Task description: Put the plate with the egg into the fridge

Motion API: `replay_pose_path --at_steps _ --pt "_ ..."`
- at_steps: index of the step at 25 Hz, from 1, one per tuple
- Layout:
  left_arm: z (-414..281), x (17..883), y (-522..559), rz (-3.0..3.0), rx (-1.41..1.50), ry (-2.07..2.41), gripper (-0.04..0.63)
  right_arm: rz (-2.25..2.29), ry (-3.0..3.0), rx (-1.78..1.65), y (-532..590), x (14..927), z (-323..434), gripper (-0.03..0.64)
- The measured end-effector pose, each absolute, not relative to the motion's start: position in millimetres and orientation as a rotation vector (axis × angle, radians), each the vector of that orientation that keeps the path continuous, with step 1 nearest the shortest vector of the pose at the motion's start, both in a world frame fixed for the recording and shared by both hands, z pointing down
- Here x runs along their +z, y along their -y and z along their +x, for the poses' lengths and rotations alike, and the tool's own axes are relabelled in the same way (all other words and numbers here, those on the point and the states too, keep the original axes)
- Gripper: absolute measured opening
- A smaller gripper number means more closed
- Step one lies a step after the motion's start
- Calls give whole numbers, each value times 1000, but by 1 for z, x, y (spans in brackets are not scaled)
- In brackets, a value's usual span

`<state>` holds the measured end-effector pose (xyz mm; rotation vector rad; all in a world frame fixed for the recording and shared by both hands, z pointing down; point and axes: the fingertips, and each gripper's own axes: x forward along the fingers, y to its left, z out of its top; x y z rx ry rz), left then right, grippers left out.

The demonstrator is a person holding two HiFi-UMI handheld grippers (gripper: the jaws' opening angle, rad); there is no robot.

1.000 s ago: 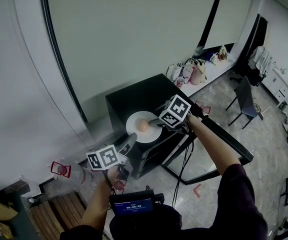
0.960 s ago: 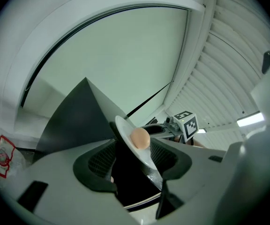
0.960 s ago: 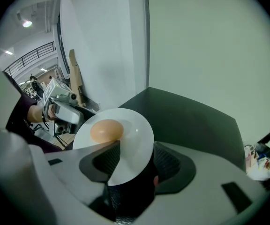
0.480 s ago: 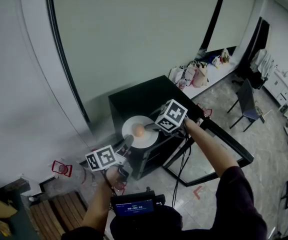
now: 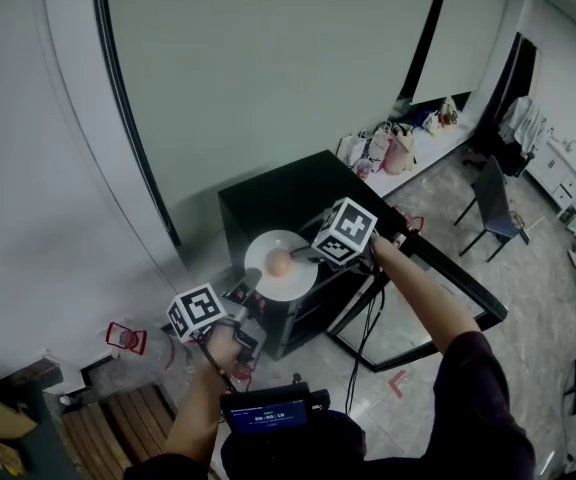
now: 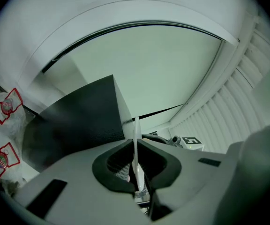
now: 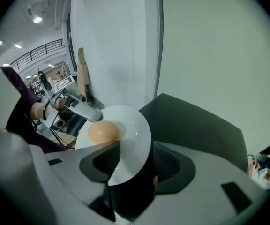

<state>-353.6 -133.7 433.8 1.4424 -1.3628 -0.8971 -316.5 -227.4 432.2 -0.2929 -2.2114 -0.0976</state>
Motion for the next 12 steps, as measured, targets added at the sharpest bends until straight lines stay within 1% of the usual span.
replay_pose_path --at_steps 8,12 --pt "-350 444 113 1327 -971 1313 20 -254 2233 -107 213 424 -312 227" --pt "-350 439 98 1319 -961 1331 20 -208 2298 -82 205 407 -306 227"
